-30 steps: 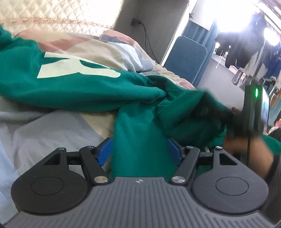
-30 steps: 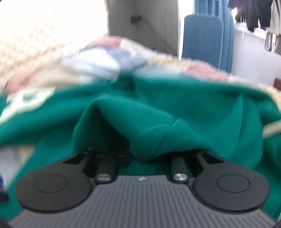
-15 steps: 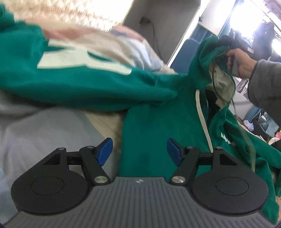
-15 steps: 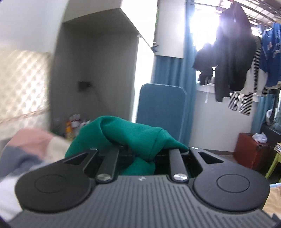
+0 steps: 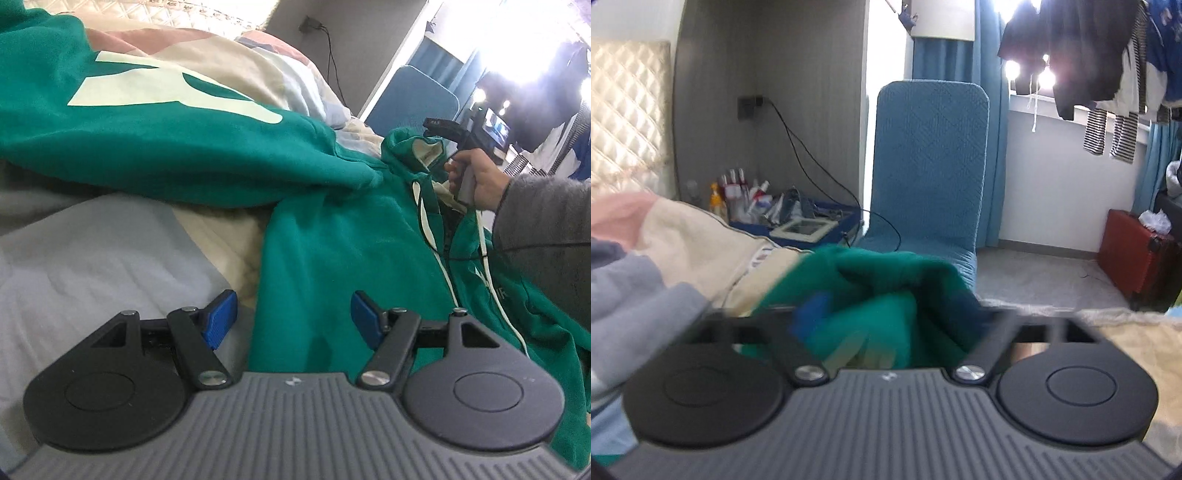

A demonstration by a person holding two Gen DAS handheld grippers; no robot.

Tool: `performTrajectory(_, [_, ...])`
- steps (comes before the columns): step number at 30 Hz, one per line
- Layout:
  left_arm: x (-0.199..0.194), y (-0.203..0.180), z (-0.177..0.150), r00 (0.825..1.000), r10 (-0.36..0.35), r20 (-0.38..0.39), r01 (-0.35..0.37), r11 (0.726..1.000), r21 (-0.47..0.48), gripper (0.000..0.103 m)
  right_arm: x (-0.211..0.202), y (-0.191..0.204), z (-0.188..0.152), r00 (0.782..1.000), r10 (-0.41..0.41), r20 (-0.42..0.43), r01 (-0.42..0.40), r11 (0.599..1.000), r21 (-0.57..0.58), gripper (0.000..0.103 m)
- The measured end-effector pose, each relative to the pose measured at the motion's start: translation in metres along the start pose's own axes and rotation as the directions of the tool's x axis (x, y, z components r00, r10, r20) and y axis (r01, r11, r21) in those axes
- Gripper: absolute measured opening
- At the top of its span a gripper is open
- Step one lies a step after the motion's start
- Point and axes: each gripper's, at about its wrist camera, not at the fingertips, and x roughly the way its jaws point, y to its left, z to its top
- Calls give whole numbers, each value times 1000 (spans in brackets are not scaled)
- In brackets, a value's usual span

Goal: Fold large clothes

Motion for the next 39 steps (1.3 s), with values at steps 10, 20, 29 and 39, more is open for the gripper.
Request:
performTrajectory(10, [-24,3,0,1000,-9,-2,9,1000,-13,73,-138,-32,-17,989,133,-62,-128,989,78,92])
performTrajectory(20, [-93,-19,-18,997,8,80,-13,998,62,73,-342,-83,-48,968,180,-172,-167,982,88,92])
performTrajectory(29, [-142,-50,-30,999,40,11,-41,986,159,73,-469,-123,-84,943,204,-262,-161,971,176,92])
performTrajectory(39, [-158,-52,-56,992,60,-113,-42,986,162,73,-481,-193,-159,880,118,-460,56,936,348,92])
